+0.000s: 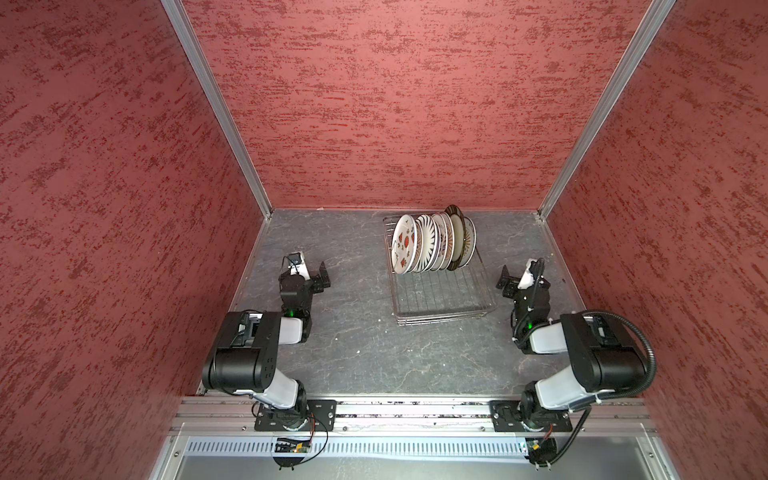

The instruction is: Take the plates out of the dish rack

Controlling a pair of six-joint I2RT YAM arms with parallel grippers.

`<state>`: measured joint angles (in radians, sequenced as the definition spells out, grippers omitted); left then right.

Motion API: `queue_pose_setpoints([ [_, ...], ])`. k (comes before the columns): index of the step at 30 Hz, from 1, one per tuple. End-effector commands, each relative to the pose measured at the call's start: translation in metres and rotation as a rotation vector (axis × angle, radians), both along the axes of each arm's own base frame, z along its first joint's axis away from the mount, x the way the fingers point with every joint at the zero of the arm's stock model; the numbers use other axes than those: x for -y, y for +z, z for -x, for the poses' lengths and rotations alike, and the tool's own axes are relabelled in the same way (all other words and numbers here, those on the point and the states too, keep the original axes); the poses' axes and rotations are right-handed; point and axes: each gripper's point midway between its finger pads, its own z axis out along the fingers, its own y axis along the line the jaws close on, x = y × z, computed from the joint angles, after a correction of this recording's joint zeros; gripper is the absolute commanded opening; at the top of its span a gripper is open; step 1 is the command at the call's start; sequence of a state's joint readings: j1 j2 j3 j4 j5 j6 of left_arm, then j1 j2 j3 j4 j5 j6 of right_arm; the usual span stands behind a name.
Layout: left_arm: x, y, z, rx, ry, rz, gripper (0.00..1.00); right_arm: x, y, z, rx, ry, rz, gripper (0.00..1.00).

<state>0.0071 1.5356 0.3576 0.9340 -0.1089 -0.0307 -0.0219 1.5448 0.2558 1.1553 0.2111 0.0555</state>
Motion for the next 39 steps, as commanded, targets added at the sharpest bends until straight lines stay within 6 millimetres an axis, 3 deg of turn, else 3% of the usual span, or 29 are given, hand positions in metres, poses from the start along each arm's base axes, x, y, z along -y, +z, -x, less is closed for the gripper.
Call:
queue_pose_setpoints([
  [1, 0.008, 0.003, -0.002, 0.001, -0.038, -0.028, 0.99, -0.002, 0.010, -0.006, 0.028, 0.021, 0.010, 0.99],
  [8, 0.016, 0.021, 0.009, 0.047, -0.043, -0.074, 0.99, -0.013, 0.033, -0.006, 0.028, 0.090, 0.029, 0.99],
  [11, 0.026, 0.039, 0.015, 0.048, -0.061, -0.106, 0.99, -0.013, 0.048, -0.007, 0.018, 0.091, 0.024, 0.99],
  [15, 0.058, 0.079, 0.025, 0.114, -0.169, -0.122, 0.99, -0.024, 0.085, -0.002, 0.085, 0.139, -0.056, 0.99],
  [18, 0.072, 0.111, 0.037, 0.211, -0.226, -0.025, 0.99, -0.025, 0.120, 0.012, 0.188, 0.140, -0.209, 0.99],
  [21, 0.076, 0.143, 0.054, 0.319, -0.248, 0.202, 0.99, -0.036, 0.157, 0.031, 0.311, 0.211, -0.339, 0.99],
  [23, 0.082, 0.157, 0.065, 0.330, -0.280, 0.373, 0.99, -0.042, 0.167, 0.043, 0.338, 0.248, -0.506, 0.99],
  [24, 0.084, 0.161, 0.068, 0.322, -0.289, 0.433, 0.99, -0.043, 0.170, 0.048, 0.355, 0.257, -0.559, 0.99],
  [28, 0.095, 0.175, 0.079, 0.325, -0.354, 0.592, 0.99, -0.067, 0.196, 0.077, 0.492, 0.440, -0.496, 0.99],
  [31, 0.099, 0.170, 0.077, 0.338, -0.382, 0.709, 0.99, -0.065, 0.193, 0.085, 0.543, 0.448, -0.529, 0.99],
  [36, 0.108, 0.162, 0.067, 0.341, -0.425, 0.827, 1.00, -0.094, 0.199, 0.069, 0.454, 0.609, -0.531, 0.99],
  [39, 0.122, 0.164, 0.055, 0.292, -0.482, 0.842, 0.99, -0.095, 0.191, 0.038, 0.312, 0.575, -0.568, 0.99],
])
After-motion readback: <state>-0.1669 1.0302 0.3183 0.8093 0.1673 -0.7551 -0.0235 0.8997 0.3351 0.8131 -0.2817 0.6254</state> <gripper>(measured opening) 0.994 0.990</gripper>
